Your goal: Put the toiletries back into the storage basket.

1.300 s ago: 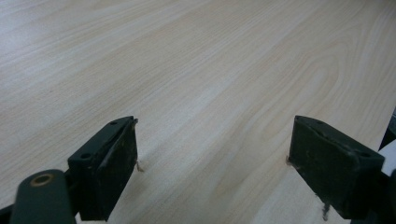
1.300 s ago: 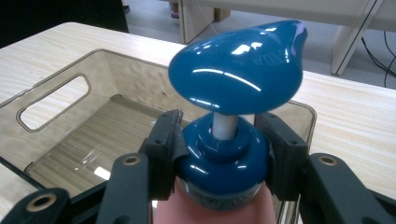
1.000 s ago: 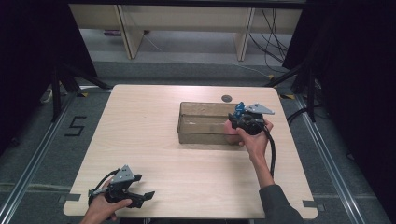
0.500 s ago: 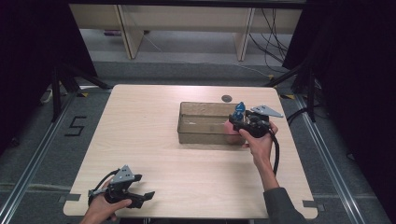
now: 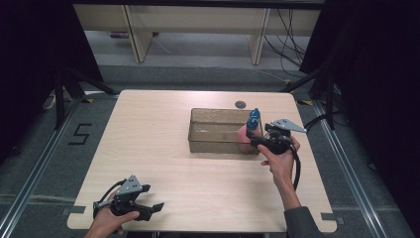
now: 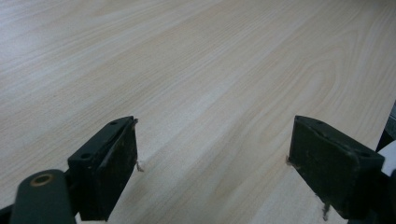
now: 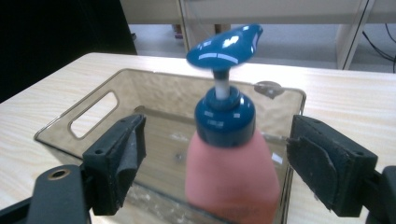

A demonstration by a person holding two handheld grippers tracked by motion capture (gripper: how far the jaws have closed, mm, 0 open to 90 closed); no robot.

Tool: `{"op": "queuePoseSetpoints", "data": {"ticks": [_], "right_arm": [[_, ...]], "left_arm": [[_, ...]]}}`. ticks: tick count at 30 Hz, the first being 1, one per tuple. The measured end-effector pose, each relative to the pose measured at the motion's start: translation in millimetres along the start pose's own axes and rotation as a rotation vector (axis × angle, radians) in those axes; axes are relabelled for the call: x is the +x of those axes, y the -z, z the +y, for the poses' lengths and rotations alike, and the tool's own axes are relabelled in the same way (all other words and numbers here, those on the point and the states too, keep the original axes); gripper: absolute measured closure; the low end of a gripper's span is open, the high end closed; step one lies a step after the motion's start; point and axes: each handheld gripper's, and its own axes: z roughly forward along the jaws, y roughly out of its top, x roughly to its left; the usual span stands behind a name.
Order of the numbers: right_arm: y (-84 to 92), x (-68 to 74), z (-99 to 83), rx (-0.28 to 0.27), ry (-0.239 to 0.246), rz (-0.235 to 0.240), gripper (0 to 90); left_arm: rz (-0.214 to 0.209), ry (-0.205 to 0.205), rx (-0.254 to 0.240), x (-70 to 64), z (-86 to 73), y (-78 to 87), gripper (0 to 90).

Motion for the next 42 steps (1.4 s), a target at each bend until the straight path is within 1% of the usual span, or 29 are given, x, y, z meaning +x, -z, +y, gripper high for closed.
{"op": "queuePoseSetpoints", "data": {"ticks": [2, 3, 4, 5, 6, 9, 10, 11, 14, 16, 17, 18, 20, 21, 22, 23, 24, 25, 27, 28, 30, 31, 33, 34, 35, 36, 37, 40, 42], "right_arm": [[2.7, -0.2, -1.1, 0.010, 0.006, -0.004, 19.5], [5.4, 1.5, -2.2, 0.016, -0.012, -0.003, 19.4], [8.3, 1.0, -4.1, -0.007, -0.004, 0.002, 19.2], [10.6, 2.8, -4.9, -0.003, -0.028, 0.001, 19.2], [12.6, 1.4, -5.0, -0.003, -0.012, 0.002, 19.2], [17.6, 3.3, -6.7, -0.005, -0.003, 0.000, 19.2], [19.3, 7.4, -7.5, 0.010, -0.052, 0.006, 19.1], [18.5, 4.1, -7.9, -0.009, 0.007, 0.008, 18.8], [21.6, 6.1, -7.5, 0.003, 0.005, 0.007, 18.8], [23.0, 9.4, -8.3, -0.003, -0.021, 0.011, 19.1], [24.2, 9.4, -8.8, -0.011, 0.004, 0.020, 19.1], [24.5, 10.9, -9.6, -0.002, -0.006, 0.032, 19.1], [24.7, 11.1, -11.7, -0.007, 0.003, 0.031, 19.0], [25.7, 12.5, -12.3, -0.005, -0.004, 0.029, 19.0], [27.4, 16.5, -13.3, 0.003, -0.053, 0.033, 19.1], [26.7, 13.3, -13.5, -0.016, -0.005, 0.041, 19.1], [26.7, 13.3, -13.5, -0.016, -0.005, 0.041, 19.1], [27.8, 13.1, -14.1, -0.022, 0.008, 0.034, 19.0], [32.4, 18.4, -15.6, -0.011, -0.035, 0.045, 19.0], [32.8, 17.3, -16.1, -0.019, -0.014, 0.051, 19.0], [33.9, 18.1, -16.9, -0.022, -0.006, 0.055, 19.0], [35.9, 19.8, -18.0, -0.021, 0.011, 0.051, 18.9], [36.4, 20.6, -18.3, -0.016, 0.012, 0.055, 18.9], [37.7, 23.3, -19.8, -0.016, 0.018, 0.052, 18.9], [38.4, 27.6, -21.1, -0.002, -0.019, 0.065, 18.9], [37.3, 26.8, -22.3, -0.012, 0.013, 0.072, 18.9], [36.2, 27.5, -23.9, -0.014, 0.018, 0.080, 18.9], [36.6, 30.7, -27.2, -0.014, 0.015, 0.097, 18.9], [37.4, 31.8, -27.3, -0.010, 0.016, 0.093, 18.9]], "left_arm": [[0.000, 0.000, -0.001, -0.1, 0.0, -0.1, 14.9], [0.000, 0.001, -0.001, -0.2, -0.1, -0.2, 14.9], [-0.008, -0.002, 0.008, 0.1, 0.2, 0.1, 14.9], [-0.008, -0.002, 0.008, 0.1, 0.2, 0.1, 14.9], [-0.006, 0.001, 0.003, -0.1, 0.2, -0.4, 14.9], [0.000, 0.002, -0.002, -0.4, 0.2, -0.6, 14.9], [-0.008, 0.002, 0.007, 0.0, 0.5, -0.3, 14.9], [-0.008, 0.002, 0.007, 0.0, 0.5, -0.3, 14.9], [-0.008, 0.003, 0.004, -0.1, 0.4, -1.0, 14.9], [-0.008, 0.004, 0.003, -0.1, 0.3, -1.0, 14.9], [-0.008, 0.005, 0.002, 0.0, 0.5, -0.7, 14.9], [-0.001, 0.004, -0.004, -0.3, 0.4, -0.8, 14.9], [-0.001, 0.003, -0.005, -0.2, 0.5, -0.7, 14.9], [-0.001, 0.004, -0.005, -0.1, 0.5, -0.7, 14.9], [-0.001, 0.004, -0.005, -0.1, 0.5, -0.7, 14.9], [-0.001, 0.005, -0.004, -0.1, 0.6, -0.8, 14.9], [-0.001, 0.005, -0.004, -0.1, 0.6, -0.8, 14.9], [-0.001, 0.005, -0.005, -0.1, 0.5, -1.0, 14.9], [-0.001, 0.006, -0.004, 0.0, 0.7, -1.1, 14.9], [-0.001, 0.006, -0.005, 0.1, 0.8, -0.9, 14.9], [0.000, 0.007, -0.006, 0.1, 0.9, -0.9, 14.9], [0.002, 0.004, -0.008, 1.2, 0.7, -1.2, 14.9], [0.000, 0.015, -0.015, 0.9, 0.6, -1.8, 14.9], [0.004, 0.011, -0.006, 1.7, 1.3, -1.6, 14.9], [0.004, 0.010, -0.006, 1.7, 1.8, -1.9, 14.9], [0.000, 0.015, -0.012, 0.9, 2.0, -2.7, 14.8], [0.000, 0.015, -0.012, 0.9, 2.0, -2.7, 14.9], [-0.004, 0.011, -0.007, 0.6, 2.3, -3.5, 14.9], [-0.009, 0.012, 0.001, 0.7, 2.3, -3.1, 14.8]]}}
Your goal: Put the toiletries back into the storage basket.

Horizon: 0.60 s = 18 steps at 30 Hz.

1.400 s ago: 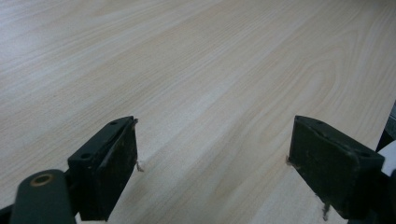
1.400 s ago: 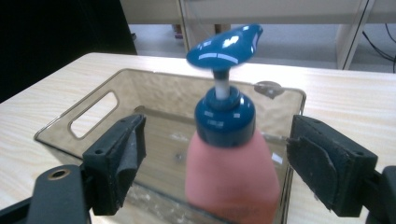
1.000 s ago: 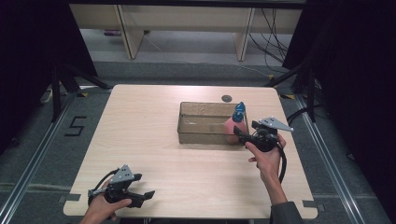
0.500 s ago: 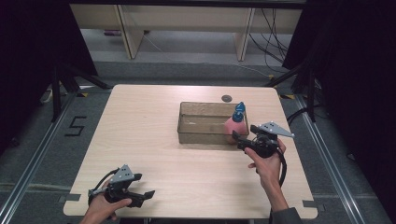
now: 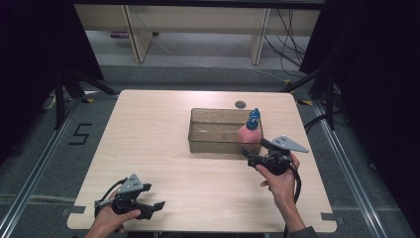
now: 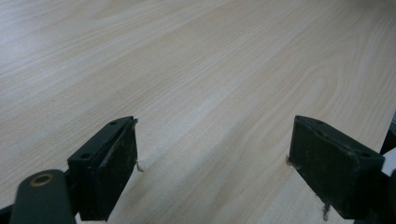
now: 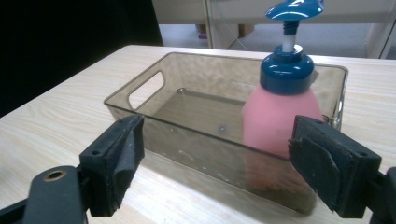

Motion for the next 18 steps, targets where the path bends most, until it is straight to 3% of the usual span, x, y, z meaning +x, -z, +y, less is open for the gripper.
{"op": "queuePoseSetpoints", "data": {"ticks": [3, 5, 6, 7, 12, 14, 15, 16, 17, 18], "right_arm": [[0.0, 2.2, -2.7, -0.002, 0.005, 0.013, 18.8], [1.3, 5.7, -3.1, 0.016, -0.020, 0.012, 18.7], [0.3, 4.0, -3.6, 0.007, 0.019, 0.013, 18.7], [0.6, 6.4, -4.9, 0.009, 0.019, 0.018, 18.6], [2.5, 10.5, -5.1, 0.008, 0.028, 0.031, 18.4], [3.7, 13.6, -5.8, 0.014, 0.002, 0.044, 18.1], [4.2, 13.8, -6.6, 0.018, 0.033, 0.022, 17.6], [4.2, 13.8, -6.6, 0.018, 0.033, 0.022, 17.6], [5.1, 15.4, -7.0, 0.026, 0.011, 0.039, 17.4], [4.0, 15.8, -8.0, 0.011, 0.020, 0.050, 16.9]], "left_arm": [[0.002, 0.001, -0.013, -0.8, -0.6, 0.0, 14.9], [0.002, 0.001, -0.014, -0.8, -0.6, 0.2, 14.9], [0.011, -0.020, 0.005, 1.0, -0.2, 1.1, 14.9], [0.000, 0.000, -0.021, -0.8, -0.7, 0.0, 14.9], [0.000, -0.003, -0.021, -0.6, -0.4, -0.1, 14.9], [0.000, -0.004, -0.014, -1.1, -1.1, 0.7, 14.9], [-0.005, -0.004, -0.007, -0.8, -1.6, 1.2, 14.9], [-0.003, -0.010, -0.003, -0.2, -1.7, 1.8, 14.9], [0.003, -0.008, -0.012, -0.5, -1.9, 1.9, 14.8], [0.003, -0.009, -0.013, -0.4, -1.7, 2.2, 14.8]]}}
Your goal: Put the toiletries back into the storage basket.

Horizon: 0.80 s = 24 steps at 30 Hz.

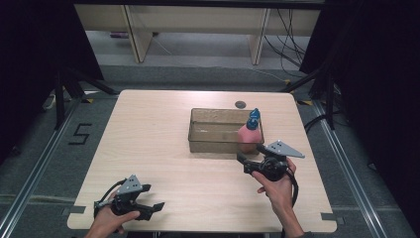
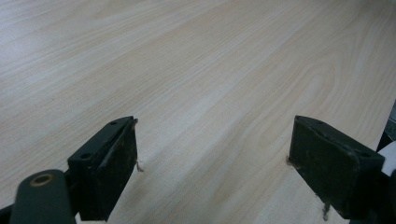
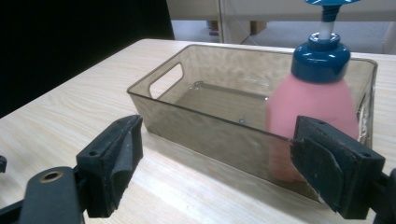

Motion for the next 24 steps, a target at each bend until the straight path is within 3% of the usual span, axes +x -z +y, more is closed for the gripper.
{"op": "queuePoseSetpoints", "data": {"ticks": [2, 3, 4, 8, 11, 19, 22, 23, 24], "right_arm": [[0.7, 1.4, -0.5, -0.004, 0.005, 0.008, 16.3], [0.9, 5.9, -1.5, 0.004, -0.028, 0.019, 15.8], [1.1, 6.7, -2.0, 0.003, -0.027, 0.021, 15.6], [-0.7, 8.4, -4.3, -0.008, 0.014, 0.031, 15.3], [-1.8, 12.1, -5.8, 0.001, 0.009, 0.047, 15.3], [-0.9, 22.9, -8.4, 0.009, 0.011, 0.074, 15.3], [-0.4, 25.6, -9.8, 0.017, 0.023, 0.074, 15.3], [-1.3, 25.8, -11.3, -0.010, 0.053, 0.079, 15.3], [-1.3, 25.8, -11.3, -0.010, 0.053, 0.079, 15.3]], "left_arm": [[-0.003, 0.001, -0.009, -0.1, -0.1, -0.4, 14.8], [0.000, -0.002, 0.000, -0.2, 0.0, 0.1, 14.8], [0.000, -0.002, 0.000, -0.2, -0.2, -0.2, 14.8], [0.004, -0.016, 0.008, 1.3, 0.0, 0.4, 14.8], [-0.004, 0.000, -0.009, -1.2, -0.5, 0.1, 14.8], [-0.010, -0.005, -0.005, -0.7, -0.2, 1.0, 14.8], [-0.008, -0.013, 0.003, -0.3, -0.1, 1.1, 14.8], [-0.011, -0.008, -0.009, -1.2, -0.3, 0.8, 14.8], [-0.011, -0.008, -0.009, -1.2, -0.3, 0.8, 14.8]]}}
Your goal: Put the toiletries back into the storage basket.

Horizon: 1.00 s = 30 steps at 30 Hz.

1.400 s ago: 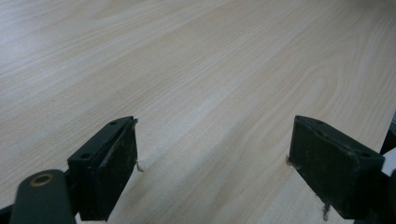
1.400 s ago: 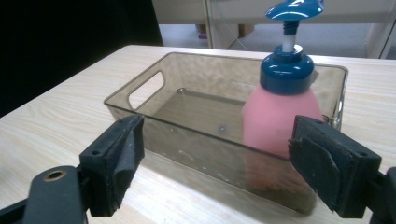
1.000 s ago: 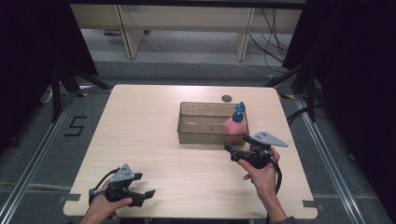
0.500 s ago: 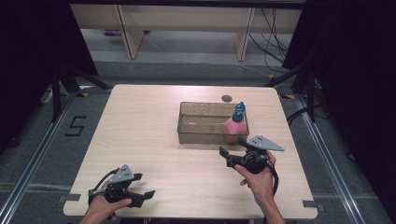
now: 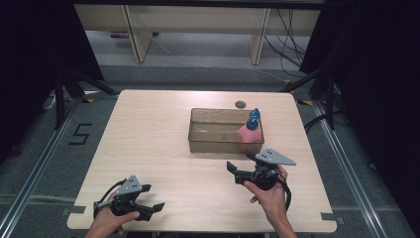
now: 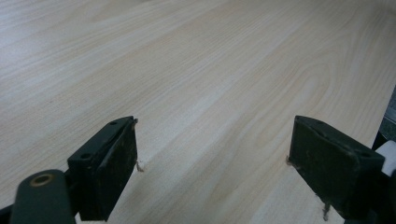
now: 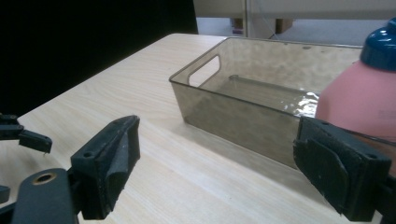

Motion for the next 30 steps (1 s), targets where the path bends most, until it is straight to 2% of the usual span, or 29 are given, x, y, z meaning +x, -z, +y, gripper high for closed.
{"op": "queuePoseSetpoints", "data": {"ticks": [1, 3, 5, 6, 8, 9, 12, 13, 14, 16, 18, 20, 21, 22, 23, 24, 25, 26, 27, 29, 30], "right_arm": [[0.7, 2.8, -0.6, 0.012, -0.024, 0.012, 15.3], [1.2, 7.2, -1.7, 0.021, -0.039, 0.033, 15.4], [2.2, 10.2, -1.9, 0.028, -0.052, 0.034, 15.3], [1.1, 9.1, -2.3, 0.017, -0.028, 0.039, 15.3], [2.3, 9.5, -2.2, 0.029, -0.012, 0.030, 15.4], [2.4, 11.7, -3.0, 0.020, -0.031, 0.041, 15.3], [2.9, 13.0, -3.3, 0.030, -0.026, 0.053, 15.4], [3.6, 13.3, -3.3, 0.027, -0.011, 0.040, 15.4], [3.3, 15.5, -4.4, 0.034, -0.023, 0.059, 15.3], [3.3, 16.7, -5.5, 0.017, -0.017, 0.055, 15.4], [3.5, 17.7, -6.4, 0.023, -0.017, 0.074, 15.4], [4.5, 18.1, -7.0, 0.027, -0.010, 0.063, 15.4], [4.6, 20.4, -9.3, 0.031, -0.032, 0.079, 15.4], [4.6, 20.4, -9.3, 0.031, -0.032, 0.079, 15.4], [5.1, 21.2, -10.7, 0.037, -0.020, 0.077, 15.4], [5.1, 21.5, -11.6, 0.029, -0.016, 0.083, 15.4], [6.6, 21.8, -12.1, 0.034, -0.006, 0.072, 15.4], [5.6, 22.4, -13.2, 0.032, -0.005, 0.069, 15.4], [6.1, 24.3, -14.2, 0.033, -0.023, 0.088, 15.4], [7.2, 26.9, -16.0, 0.038, -0.028, 0.082, 15.4], [7.2, 26.1, -16.3, 0.039, -0.012, 0.080, 15.4]], "left_arm": [[0.000, 0.004, -0.003, -0.1, 0.0, 0.1, 14.8], [0.002, 0.005, -0.006, -0.2, -0.1, -0.1, 14.8], [0.004, 0.008, -0.006, -0.6, -0.1, -0.1, 14.8], [-0.001, 0.002, -0.001, -0.2, 0.1, -0.1, 14.8], [0.000, 0.004, -0.001, -0.2, 0.0, -0.1, 14.8], [0.001, 0.007, -0.001, -0.3, 0.0, 0.0, 14.8], [0.003, 0.016, -0.011, -1.2, -0.1, -0.3, 14.8], [0.003, 0.015, -0.011, -1.2, -0.1, -0.2, 14.8], [0.003, 0.015, -0.010, -1.2, -0.2, -0.3, 14.8], [0.004, 0.013, -0.010, -1.2, -0.1, -0.2, 14.8], [0.004, 0.013, -0.009, -1.3, 0.0, -0.1, 14.8], [0.003, 0.013, -0.011, -1.5, 0.1, 0.0, 14.8], [0.011, -0.006, 0.008, 0.0, 0.3, 1.2, 14.8], [0.011, -0.006, 0.008, 0.0, 0.3, 1.2, 14.8], [0.005, 0.013, -0.011, -1.8, 0.0, 0.0, 14.8], [0.011, -0.003, 0.004, -0.7, 0.2, 1.0, 14.8], [0.001, 0.011, -0.015, -1.7, -0.1, -0.3, 14.8], [0.001, 0.010, -0.014, -1.7, 0.1, -0.1, 14.8], [0.001, 0.010, -0.014, -1.7, 0.1, -0.1, 14.8], [0.001, 0.009, -0.009, -1.7, 0.4, 0.4, 14.8], [0.000, 0.009, -0.009, -1.6, 0.4, 0.4, 14.8]]}}
